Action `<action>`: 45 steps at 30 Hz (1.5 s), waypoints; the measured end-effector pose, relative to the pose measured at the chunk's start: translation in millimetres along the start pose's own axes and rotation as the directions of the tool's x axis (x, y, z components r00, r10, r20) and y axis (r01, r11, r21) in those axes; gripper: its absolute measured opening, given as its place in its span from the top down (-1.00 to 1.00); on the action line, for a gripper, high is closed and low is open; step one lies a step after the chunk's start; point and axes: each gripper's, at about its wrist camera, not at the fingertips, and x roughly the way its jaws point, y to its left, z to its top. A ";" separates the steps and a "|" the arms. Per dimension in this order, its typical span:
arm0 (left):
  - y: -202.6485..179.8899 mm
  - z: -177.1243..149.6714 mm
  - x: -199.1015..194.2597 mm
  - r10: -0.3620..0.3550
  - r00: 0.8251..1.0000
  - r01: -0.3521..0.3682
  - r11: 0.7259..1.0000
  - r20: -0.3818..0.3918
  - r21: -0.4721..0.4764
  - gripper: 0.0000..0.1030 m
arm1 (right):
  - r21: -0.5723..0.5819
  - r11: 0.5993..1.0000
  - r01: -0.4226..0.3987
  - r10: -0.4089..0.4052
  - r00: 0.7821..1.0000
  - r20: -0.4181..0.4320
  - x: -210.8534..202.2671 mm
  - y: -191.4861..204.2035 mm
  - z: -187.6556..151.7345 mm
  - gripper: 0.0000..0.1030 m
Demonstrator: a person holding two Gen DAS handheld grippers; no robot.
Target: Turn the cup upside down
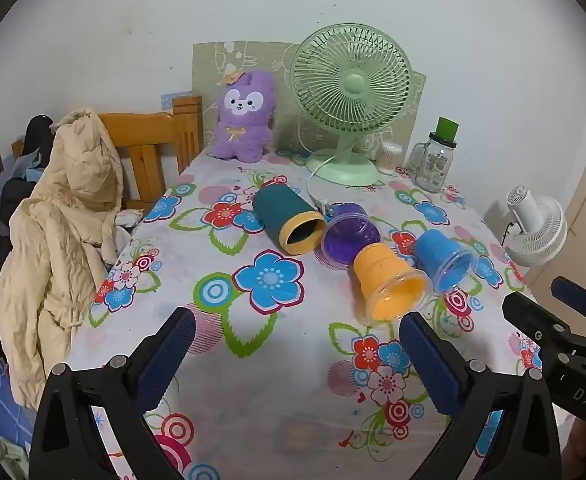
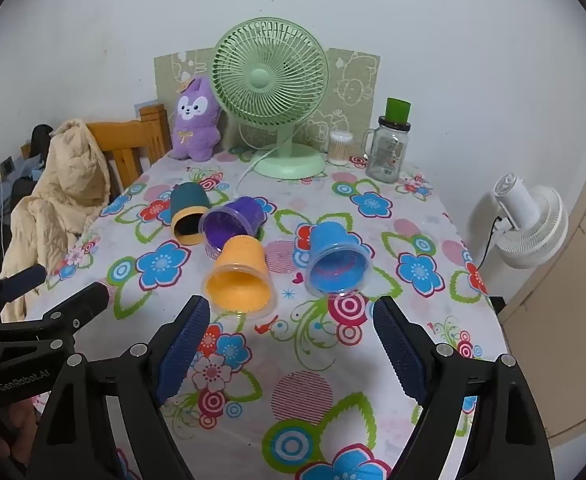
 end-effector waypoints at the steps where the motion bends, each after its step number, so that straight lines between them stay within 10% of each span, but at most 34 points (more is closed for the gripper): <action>1: 0.4 -0.1 -0.1 -0.007 1.000 0.007 1.000 0.005 -0.010 -1.00 | -0.001 1.000 0.004 -0.004 1.000 0.002 0.1 0.6 -0.1 -0.67; 45: 0.2 -5.0 -0.1 -0.015 1.000 0.015 1.000 -0.024 -0.015 -1.00 | -0.046 0.999 0.018 -0.019 1.000 -0.017 4.0 1.9 -3.5 -0.68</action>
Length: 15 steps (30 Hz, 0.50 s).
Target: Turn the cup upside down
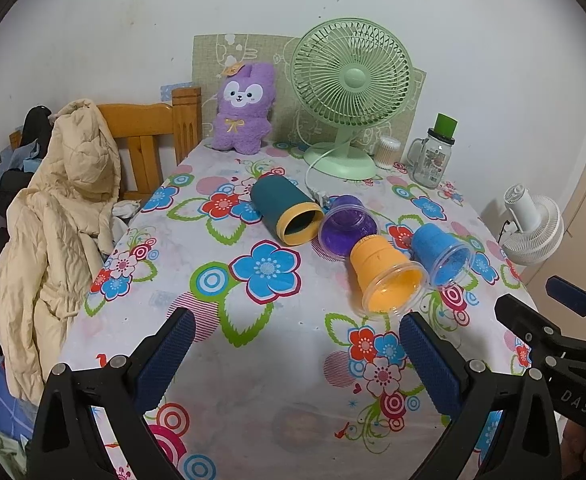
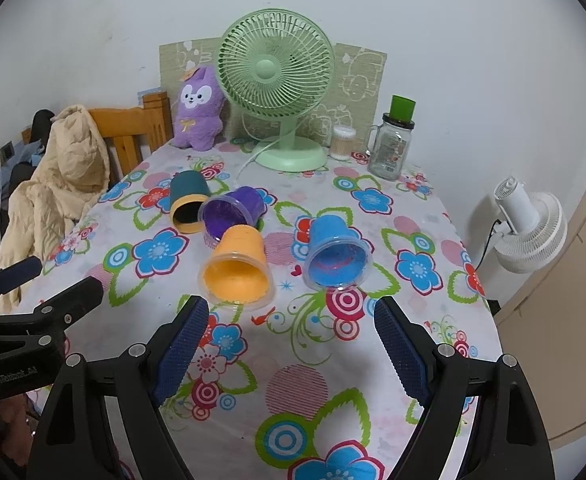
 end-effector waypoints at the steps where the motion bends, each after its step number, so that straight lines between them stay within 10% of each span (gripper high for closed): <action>1: 0.0 0.1 0.1 -0.001 1.000 0.001 1.000 -0.001 0.000 -1.00 | -0.002 1.000 0.000 0.000 1.000 0.001 -0.4 1.5 -0.1 -0.68; 15: 1.2 -0.1 -2.4 0.001 1.000 -0.001 1.000 0.003 -0.006 -1.00 | -0.009 1.000 -0.004 0.004 1.000 0.000 -2.0 3.6 -0.7 -0.68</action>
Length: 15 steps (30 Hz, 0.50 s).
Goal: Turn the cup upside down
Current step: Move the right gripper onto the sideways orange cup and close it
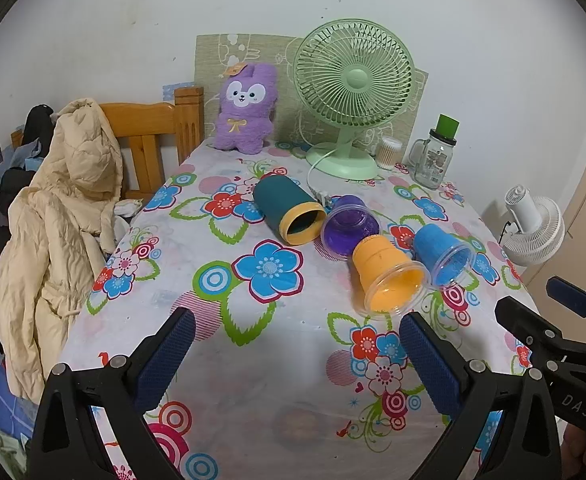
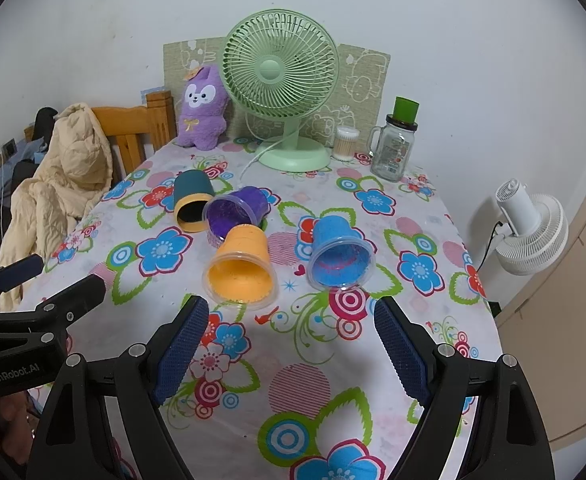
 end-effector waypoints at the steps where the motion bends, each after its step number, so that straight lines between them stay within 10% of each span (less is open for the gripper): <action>1: 0.0 0.1 0.0 0.000 1.000 0.000 1.000 0.000 -0.001 -1.00 | -0.001 1.000 0.001 -0.001 1.000 -0.001 0.2 0.2 -0.1 -0.68; 15: 7.2 -8.0 14.1 0.003 0.999 -0.003 1.000 -0.047 -0.012 -1.00 | 0.057 0.998 0.007 -0.002 0.997 -0.080 29.1 -16.1 -9.4 -0.68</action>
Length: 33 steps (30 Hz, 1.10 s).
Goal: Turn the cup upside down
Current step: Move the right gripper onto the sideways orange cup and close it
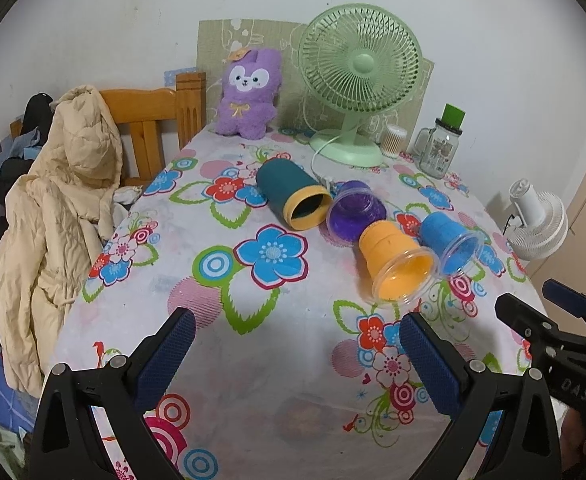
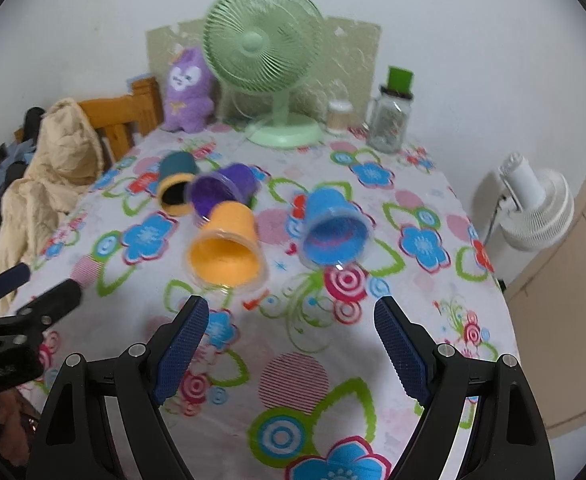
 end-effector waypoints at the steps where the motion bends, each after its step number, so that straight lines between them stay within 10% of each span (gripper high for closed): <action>1: 0.8 -0.9 3.2 0.002 1.000 -0.002 1.000 -0.009 0.000 -1.00 | 0.009 1.000 0.001 -0.001 1.000 -0.011 3.3 -2.9 -1.3 -0.69; 20: -1.9 19.4 72.5 0.001 0.992 0.006 0.998 -0.123 0.057 -0.99 | -0.148 0.985 -0.086 0.079 0.996 -0.050 52.9 28.0 68.4 -0.68; 33: -6.4 34.3 98.6 0.015 0.986 0.003 0.994 -0.163 0.110 -1.00 | -0.150 0.951 -0.272 0.216 0.926 -0.308 128.3 52.7 100.9 -0.68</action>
